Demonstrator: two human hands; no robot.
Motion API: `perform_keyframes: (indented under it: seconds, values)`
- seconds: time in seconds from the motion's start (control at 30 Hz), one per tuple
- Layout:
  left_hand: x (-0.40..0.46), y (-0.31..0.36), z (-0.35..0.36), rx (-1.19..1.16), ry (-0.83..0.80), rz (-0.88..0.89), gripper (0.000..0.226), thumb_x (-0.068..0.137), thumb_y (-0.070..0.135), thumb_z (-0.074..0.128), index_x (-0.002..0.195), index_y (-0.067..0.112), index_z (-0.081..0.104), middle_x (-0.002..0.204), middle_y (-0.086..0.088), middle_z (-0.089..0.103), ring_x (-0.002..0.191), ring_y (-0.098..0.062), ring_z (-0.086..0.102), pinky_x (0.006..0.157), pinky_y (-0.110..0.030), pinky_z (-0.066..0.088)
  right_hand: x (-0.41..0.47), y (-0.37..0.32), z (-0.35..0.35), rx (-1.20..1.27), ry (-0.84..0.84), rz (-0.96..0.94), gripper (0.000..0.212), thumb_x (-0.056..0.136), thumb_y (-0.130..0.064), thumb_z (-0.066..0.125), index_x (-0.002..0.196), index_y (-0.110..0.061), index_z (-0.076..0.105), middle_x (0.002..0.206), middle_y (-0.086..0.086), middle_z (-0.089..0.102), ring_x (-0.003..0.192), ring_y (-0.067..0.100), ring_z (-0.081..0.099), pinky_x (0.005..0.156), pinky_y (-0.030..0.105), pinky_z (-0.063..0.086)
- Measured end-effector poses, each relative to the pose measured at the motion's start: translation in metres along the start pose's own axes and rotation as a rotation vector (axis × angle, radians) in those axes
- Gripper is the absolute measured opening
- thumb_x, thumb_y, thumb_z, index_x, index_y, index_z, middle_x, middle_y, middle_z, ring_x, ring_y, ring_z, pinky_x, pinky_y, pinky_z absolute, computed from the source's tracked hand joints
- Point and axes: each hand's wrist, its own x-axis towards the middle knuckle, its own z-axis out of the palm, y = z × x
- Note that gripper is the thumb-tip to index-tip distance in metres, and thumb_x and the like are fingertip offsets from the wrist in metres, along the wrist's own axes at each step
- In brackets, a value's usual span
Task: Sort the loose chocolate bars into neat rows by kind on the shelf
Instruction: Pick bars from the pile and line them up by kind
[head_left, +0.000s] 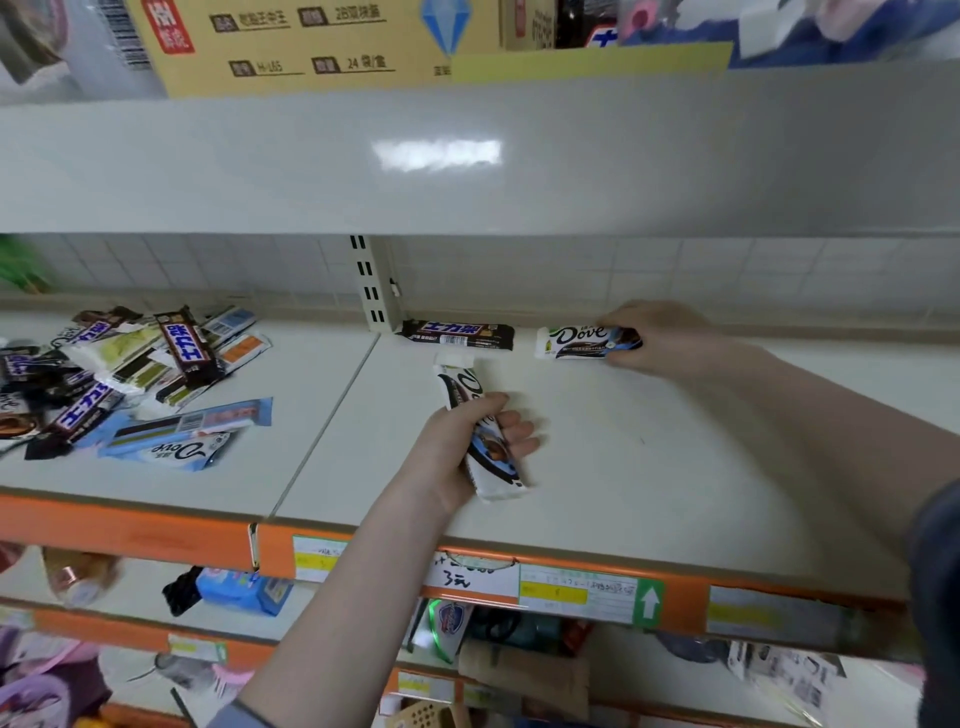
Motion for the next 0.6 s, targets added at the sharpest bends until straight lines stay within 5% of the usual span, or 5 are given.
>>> perform_keyframes:
  seconds: [0.37, 0.6]
  values:
    - [-0.006, 0.004, 0.007, 0.109, 0.020, 0.009, 0.010, 0.090, -0.002, 0.048, 0.086, 0.000, 0.056, 0.068, -0.015, 0.054, 0.051, -0.025, 0.063, 0.060, -0.039, 0.058, 0.020, 0.006, 0.016, 0.004, -0.095, 0.003, 0.034, 0.087, -0.024, 0.056, 0.120, -0.015, 0.058, 0.113, 0.006, 0.064, 0.104, 0.025, 0.056, 0.085, 0.032, 0.040]
    - [-0.008, 0.007, 0.008, 0.190, -0.019, -0.008, 0.017, 0.087, -0.006, 0.043, 0.090, 0.000, 0.058, 0.065, -0.012, 0.051, 0.049, -0.020, 0.060, 0.058, -0.035, 0.059, 0.017, 0.002, 0.016, 0.032, -0.097, 0.015, 0.028, 0.088, -0.023, 0.054, 0.110, -0.007, 0.060, 0.107, 0.011, 0.063, 0.100, 0.028, 0.054, 0.086, 0.041, 0.044]
